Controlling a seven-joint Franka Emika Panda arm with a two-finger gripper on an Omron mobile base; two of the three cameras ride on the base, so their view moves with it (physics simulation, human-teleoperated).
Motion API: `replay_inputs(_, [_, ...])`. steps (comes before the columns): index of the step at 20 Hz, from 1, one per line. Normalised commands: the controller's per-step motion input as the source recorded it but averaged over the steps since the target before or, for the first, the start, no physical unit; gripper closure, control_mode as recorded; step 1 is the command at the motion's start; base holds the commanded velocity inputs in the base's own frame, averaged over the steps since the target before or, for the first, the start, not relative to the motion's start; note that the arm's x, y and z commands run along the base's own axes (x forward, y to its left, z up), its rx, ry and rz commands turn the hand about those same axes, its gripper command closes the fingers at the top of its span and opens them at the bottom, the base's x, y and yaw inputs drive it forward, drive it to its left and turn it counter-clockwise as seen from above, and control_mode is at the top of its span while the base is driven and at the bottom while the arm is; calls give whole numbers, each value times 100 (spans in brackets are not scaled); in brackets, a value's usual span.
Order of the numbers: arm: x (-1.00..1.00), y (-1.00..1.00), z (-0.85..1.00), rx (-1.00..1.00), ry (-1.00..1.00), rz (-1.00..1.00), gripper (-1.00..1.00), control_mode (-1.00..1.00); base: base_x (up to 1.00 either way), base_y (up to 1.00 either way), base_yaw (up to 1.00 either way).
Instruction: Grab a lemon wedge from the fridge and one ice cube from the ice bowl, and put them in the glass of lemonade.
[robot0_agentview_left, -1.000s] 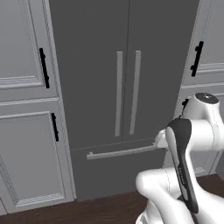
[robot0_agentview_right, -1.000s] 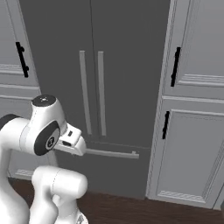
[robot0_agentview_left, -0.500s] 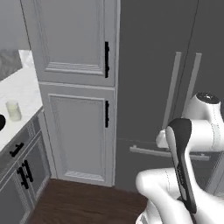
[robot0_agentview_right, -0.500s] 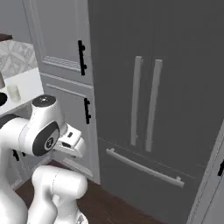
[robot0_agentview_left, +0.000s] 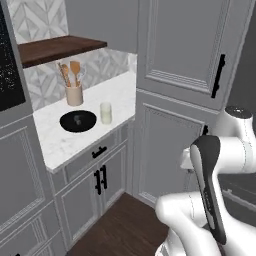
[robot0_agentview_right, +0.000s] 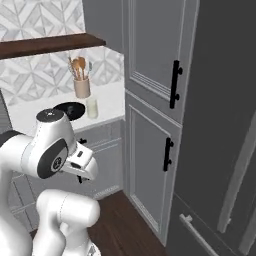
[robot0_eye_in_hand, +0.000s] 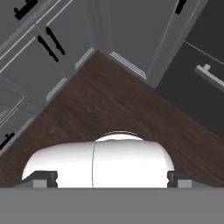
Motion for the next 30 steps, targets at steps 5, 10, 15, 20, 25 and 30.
replay_inputs(5, [0,0,0,0,0,0,-100,100,100,6,64])
replay_inputs(10, [0,0,0,0,0,0,-100,100,100,1,57])
replay_inputs(15, [0,0,0,0,0,0,-100,100,92,-15,35])
replay_inputs(20, [0,0,0,0,0,0,-100,100,48,-64,9])
replay_inputs(25, [0,0,0,0,0,0,-100,100,32,-11,0])
replay_inputs(30, [52,0,-15,0,0,0,-100,-100,11,0,0])
